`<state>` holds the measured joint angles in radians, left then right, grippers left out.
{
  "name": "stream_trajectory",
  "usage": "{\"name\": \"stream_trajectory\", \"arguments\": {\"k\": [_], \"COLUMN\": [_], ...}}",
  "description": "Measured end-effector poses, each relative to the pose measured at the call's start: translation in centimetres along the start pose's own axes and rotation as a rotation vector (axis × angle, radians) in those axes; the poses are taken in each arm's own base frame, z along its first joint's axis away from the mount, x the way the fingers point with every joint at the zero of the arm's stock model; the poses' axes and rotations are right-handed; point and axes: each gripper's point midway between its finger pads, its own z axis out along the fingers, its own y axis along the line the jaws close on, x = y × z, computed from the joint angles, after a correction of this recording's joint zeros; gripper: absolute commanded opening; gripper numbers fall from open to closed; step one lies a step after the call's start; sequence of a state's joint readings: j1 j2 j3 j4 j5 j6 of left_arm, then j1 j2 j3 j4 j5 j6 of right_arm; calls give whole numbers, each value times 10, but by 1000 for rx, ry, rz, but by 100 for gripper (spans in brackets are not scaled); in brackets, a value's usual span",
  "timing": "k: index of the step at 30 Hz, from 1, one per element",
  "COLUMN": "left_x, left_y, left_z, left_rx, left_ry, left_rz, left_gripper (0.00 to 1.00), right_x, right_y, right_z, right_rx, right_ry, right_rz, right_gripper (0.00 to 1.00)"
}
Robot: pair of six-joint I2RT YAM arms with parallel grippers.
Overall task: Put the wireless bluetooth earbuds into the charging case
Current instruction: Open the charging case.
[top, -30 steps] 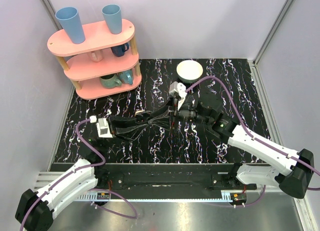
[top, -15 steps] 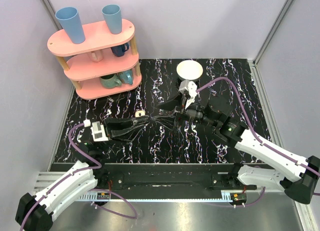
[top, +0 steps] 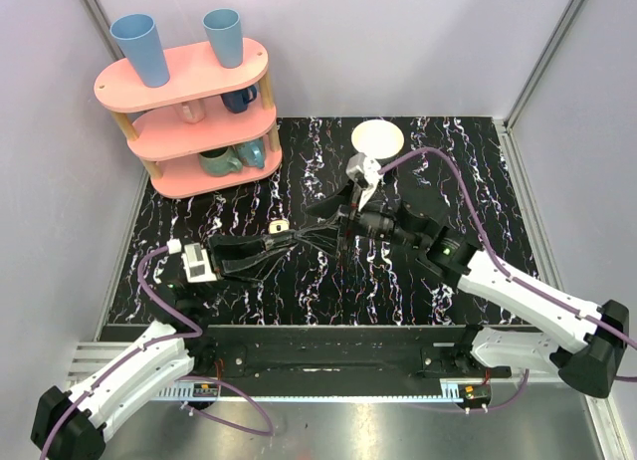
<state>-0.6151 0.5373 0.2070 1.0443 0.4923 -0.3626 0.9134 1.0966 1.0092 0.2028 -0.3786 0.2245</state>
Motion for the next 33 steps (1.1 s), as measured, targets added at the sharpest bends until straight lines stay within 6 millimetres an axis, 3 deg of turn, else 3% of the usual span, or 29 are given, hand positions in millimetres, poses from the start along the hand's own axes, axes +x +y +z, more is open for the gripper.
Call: {"name": "stream_trajectory", "arguments": {"k": [9,33], "left_x": [6,7], "left_y": [-1,-4], "left_z": [-1,0], "left_rx": [9,33], "left_ry": [25,37], "left_rz": [-7,-20], "left_gripper": [0,0], "right_x": [22,22], "right_y": [10,6], "right_z": [18,20], "right_rx": [-114,-89], "right_ry": [102,101], "right_rz": [46,42], "right_gripper": [75,78]}}
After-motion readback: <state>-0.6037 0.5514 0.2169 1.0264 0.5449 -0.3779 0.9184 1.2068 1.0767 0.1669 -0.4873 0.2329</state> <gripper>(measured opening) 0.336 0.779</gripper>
